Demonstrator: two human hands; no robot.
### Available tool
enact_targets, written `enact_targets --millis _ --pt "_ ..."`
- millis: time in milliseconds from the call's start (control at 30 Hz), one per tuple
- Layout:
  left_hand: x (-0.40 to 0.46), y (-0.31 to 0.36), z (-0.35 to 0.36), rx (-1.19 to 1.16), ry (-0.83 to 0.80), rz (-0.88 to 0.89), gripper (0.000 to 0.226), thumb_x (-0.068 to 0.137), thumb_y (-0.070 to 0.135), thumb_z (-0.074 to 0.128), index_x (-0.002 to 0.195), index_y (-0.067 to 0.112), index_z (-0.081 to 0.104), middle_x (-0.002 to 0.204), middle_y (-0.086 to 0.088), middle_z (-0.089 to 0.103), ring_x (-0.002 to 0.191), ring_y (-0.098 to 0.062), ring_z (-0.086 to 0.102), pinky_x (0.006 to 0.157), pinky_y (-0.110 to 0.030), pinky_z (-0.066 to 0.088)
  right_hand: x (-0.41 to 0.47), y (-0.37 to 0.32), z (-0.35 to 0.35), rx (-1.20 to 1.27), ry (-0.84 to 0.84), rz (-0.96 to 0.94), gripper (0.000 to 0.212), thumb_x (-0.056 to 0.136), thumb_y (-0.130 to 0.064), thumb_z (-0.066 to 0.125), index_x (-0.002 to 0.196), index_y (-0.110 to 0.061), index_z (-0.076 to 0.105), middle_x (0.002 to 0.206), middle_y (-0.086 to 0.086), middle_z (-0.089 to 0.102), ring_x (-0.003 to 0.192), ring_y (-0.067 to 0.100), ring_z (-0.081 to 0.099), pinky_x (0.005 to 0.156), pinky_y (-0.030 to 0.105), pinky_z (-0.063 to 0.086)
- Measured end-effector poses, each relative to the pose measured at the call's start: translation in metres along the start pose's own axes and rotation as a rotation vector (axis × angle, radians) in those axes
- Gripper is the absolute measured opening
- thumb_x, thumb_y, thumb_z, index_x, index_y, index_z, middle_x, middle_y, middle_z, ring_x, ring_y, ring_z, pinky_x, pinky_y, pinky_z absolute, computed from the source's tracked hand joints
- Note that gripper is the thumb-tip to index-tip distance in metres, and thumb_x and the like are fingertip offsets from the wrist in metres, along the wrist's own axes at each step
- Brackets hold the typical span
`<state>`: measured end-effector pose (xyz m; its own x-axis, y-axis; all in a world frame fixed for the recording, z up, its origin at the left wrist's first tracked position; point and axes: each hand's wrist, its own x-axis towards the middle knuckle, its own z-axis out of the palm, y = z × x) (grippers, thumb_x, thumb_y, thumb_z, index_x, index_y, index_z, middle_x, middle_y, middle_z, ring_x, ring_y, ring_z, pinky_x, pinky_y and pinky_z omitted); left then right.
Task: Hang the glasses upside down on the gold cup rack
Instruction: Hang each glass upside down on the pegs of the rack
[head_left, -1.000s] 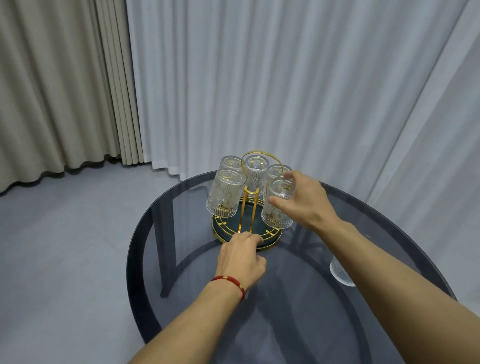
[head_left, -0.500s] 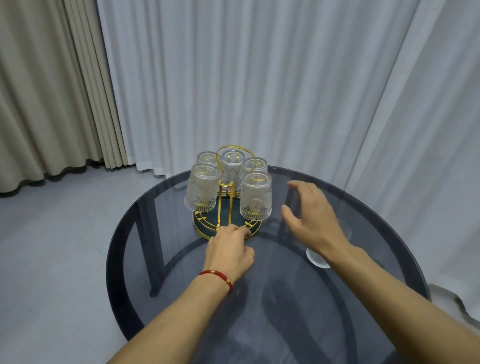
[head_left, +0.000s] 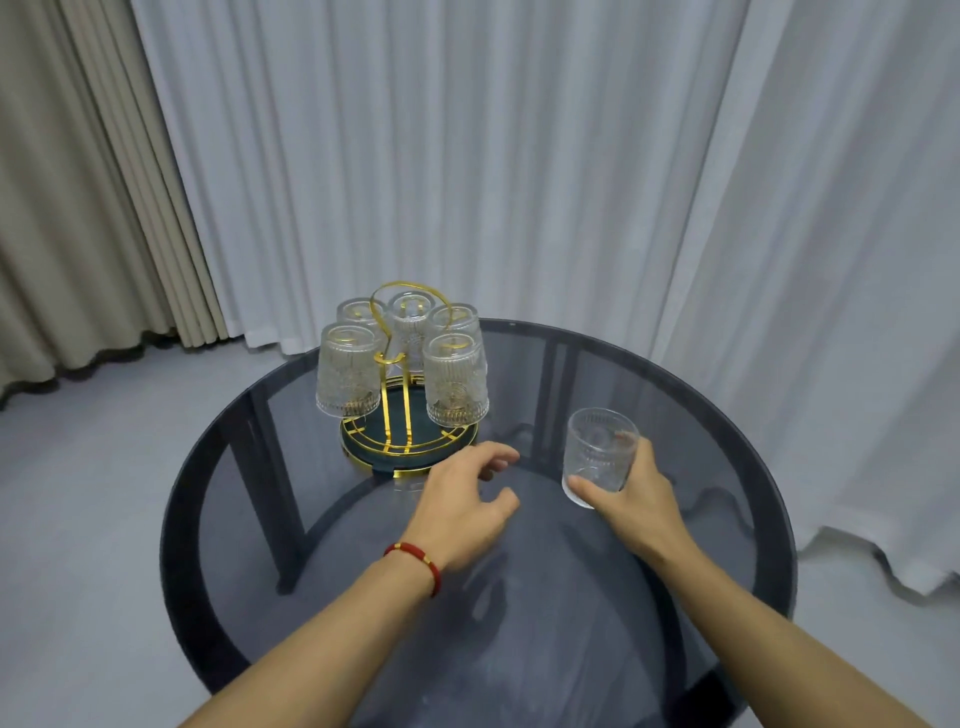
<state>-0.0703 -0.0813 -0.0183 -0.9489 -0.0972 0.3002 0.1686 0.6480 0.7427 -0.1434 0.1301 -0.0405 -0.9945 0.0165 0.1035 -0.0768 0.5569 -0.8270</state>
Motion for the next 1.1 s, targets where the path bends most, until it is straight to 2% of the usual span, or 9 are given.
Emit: enact_targets --millis 167,367,500,600,700,800,867,967,1100 --pt "-0.001 0.001 0.002 -0.114 -0.037 -0.058 0.044 0.081 0.03 0.074 0.123 0.034 0.063 0.111 0.012 0.066 0.1 -0.006 0.064 0.081 -0.018 0.052 -0.006 -0.007 0.0 -0.013 0.028 -0.105 0.073 0.069 -0.036 0.089 0.13 -0.026 0.051 0.125 0.001 0.07 0.113 0.027 0.068 0.094 0.043 0.056" --pt "-0.002 0.006 -0.001 -0.484 -0.177 -0.178 0.101 0.06 0.064 0.086 0.146 0.041 0.038 0.125 0.011 0.057 0.109 -0.01 0.065 0.084 -0.039 0.063 -0.032 -0.027 -0.005 -0.041 -0.225 -0.4 0.08 0.067 -0.04 0.092 0.137 -0.035 0.055 0.122 -0.003 0.057 0.115 0.008 0.061 0.1 0.032 0.054" --pt "-0.004 0.011 -0.008 -0.542 0.005 -0.218 0.075 0.056 0.05 0.088 0.123 0.032 0.06 0.111 -0.005 0.064 0.102 -0.022 0.068 0.068 -0.046 0.066 -0.046 -0.038 0.003 0.035 -0.31 -0.398 0.081 0.066 -0.05 0.094 0.137 -0.043 0.056 0.128 -0.009 0.059 0.118 0.007 0.065 0.098 0.029 0.057" --pt "-0.005 0.008 -0.024 -0.687 0.052 -0.272 0.068 0.062 0.039 0.089 0.123 0.023 0.063 0.117 -0.018 0.064 0.103 -0.032 0.071 0.06 -0.04 0.064 -0.049 -0.045 0.009 0.377 -0.456 -0.15 0.07 0.076 -0.058 0.082 0.137 -0.041 0.054 0.139 -0.006 0.066 0.12 0.009 0.071 0.099 0.035 0.06" --pt "-0.007 0.002 -0.04 -0.751 0.047 -0.262 0.055 0.076 0.024 0.086 0.125 0.018 0.063 0.121 -0.023 0.063 0.107 -0.036 0.071 0.066 -0.045 0.066 -0.051 -0.05 0.021 0.648 -0.561 0.057 0.062 0.088 -0.059 0.07 0.138 -0.025 0.06 0.134 0.006 0.074 0.116 0.029 0.076 0.094 0.048 0.062" --pt "-0.009 -0.009 -0.054 -0.758 -0.026 -0.232 0.053 0.075 0.024 0.082 0.125 0.024 0.064 0.122 -0.016 0.067 0.107 -0.028 0.072 0.079 -0.049 0.065 -0.052 -0.054 0.03 0.733 -0.551 0.047 0.071 0.082 -0.054 0.082 0.137 -0.015 0.062 0.133 0.011 0.075 0.119 0.033 0.074 0.091 0.045 0.063" --pt "-0.01 -0.022 -0.062 -0.717 -0.081 -0.197 0.052 0.081 0.026 0.082 0.13 0.03 0.063 0.124 -0.008 0.067 0.109 -0.02 0.071 0.087 -0.048 0.063 -0.052 -0.061 0.03 0.689 -0.478 -0.005 0.076 0.073 -0.057 0.088 0.135 -0.021 0.063 0.131 0.009 0.075 0.116 0.026 0.076 0.09 0.04 0.064" --pt "-0.008 -0.049 -0.072 -0.388 -0.02 -0.135 0.039 0.092 0.041 0.07 0.129 0.033 0.064 0.124 0.004 0.067 0.111 -0.009 0.066 0.1 -0.04 0.057 -0.052 -0.076 0.025 0.304 -0.247 -0.222 0.058 0.079 -0.053 0.085 0.13 -0.041 0.061 0.122 -0.008 0.076 0.109 0.01 0.074 0.095 0.035 0.061" --pt "0.002 -0.085 -0.078 0.132 0.032 -0.139 0.052 0.095 0.027 0.061 0.145 0.022 0.051 0.146 -0.002 0.052 0.134 -0.02 0.048 0.111 -0.043 0.044 -0.046 -0.108 0.016 0.002 -0.079 -0.498 0.061 0.088 -0.044 0.079 0.143 -0.041 0.053 0.13 -0.009 0.068 0.118 0.014 0.067 0.101 0.043 0.057"
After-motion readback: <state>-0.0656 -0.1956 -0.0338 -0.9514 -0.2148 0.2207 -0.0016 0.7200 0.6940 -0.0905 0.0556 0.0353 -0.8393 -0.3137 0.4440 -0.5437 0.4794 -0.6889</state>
